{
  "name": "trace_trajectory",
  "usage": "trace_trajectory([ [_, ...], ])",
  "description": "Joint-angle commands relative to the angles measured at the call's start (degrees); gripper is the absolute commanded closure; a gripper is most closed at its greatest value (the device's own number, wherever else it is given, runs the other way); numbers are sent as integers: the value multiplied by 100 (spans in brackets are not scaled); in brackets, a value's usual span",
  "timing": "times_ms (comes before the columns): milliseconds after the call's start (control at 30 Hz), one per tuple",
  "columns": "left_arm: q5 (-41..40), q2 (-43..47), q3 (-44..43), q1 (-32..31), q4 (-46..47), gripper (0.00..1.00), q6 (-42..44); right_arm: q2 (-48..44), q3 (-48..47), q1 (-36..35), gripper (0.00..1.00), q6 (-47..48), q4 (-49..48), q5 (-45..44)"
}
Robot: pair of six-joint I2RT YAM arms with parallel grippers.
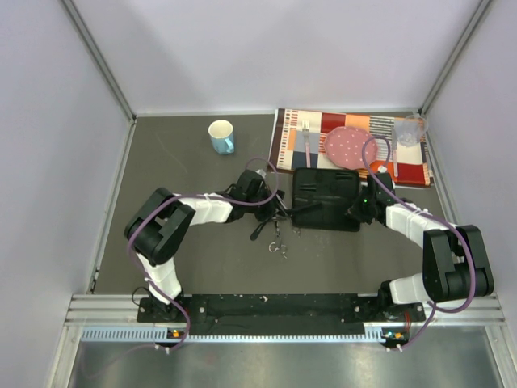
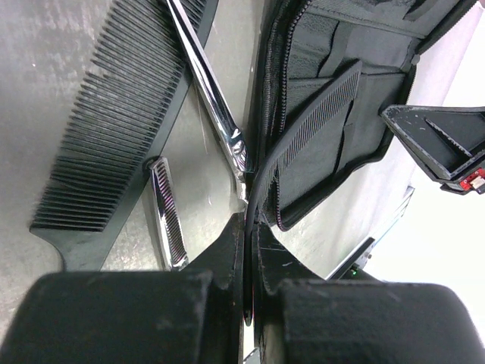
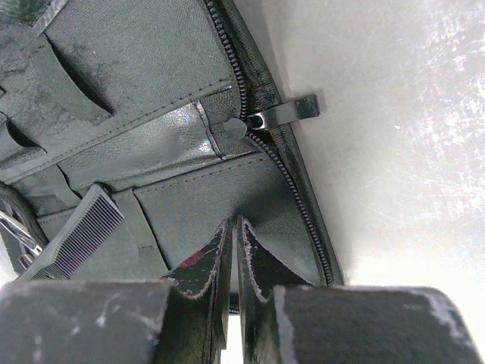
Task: Sort the hair-cutting tools
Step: Place the comb in the hairdressing tool bag.
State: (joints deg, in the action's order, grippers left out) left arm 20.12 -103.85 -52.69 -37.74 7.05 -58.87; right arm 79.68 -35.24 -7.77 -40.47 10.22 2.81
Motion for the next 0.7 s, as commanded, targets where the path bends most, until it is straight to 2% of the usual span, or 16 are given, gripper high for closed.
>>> trace_trajectory([
  [0,396,5,347,-225,-556,100,-1,162,220,-67,93,144,200,-158],
  [400,168,269,689,-217,-538,100,-89,180,202,-67,93,153,200,-167],
  [667,176,217,356,-155,-679,100,95,171,202,-58,94,180,200,-167],
])
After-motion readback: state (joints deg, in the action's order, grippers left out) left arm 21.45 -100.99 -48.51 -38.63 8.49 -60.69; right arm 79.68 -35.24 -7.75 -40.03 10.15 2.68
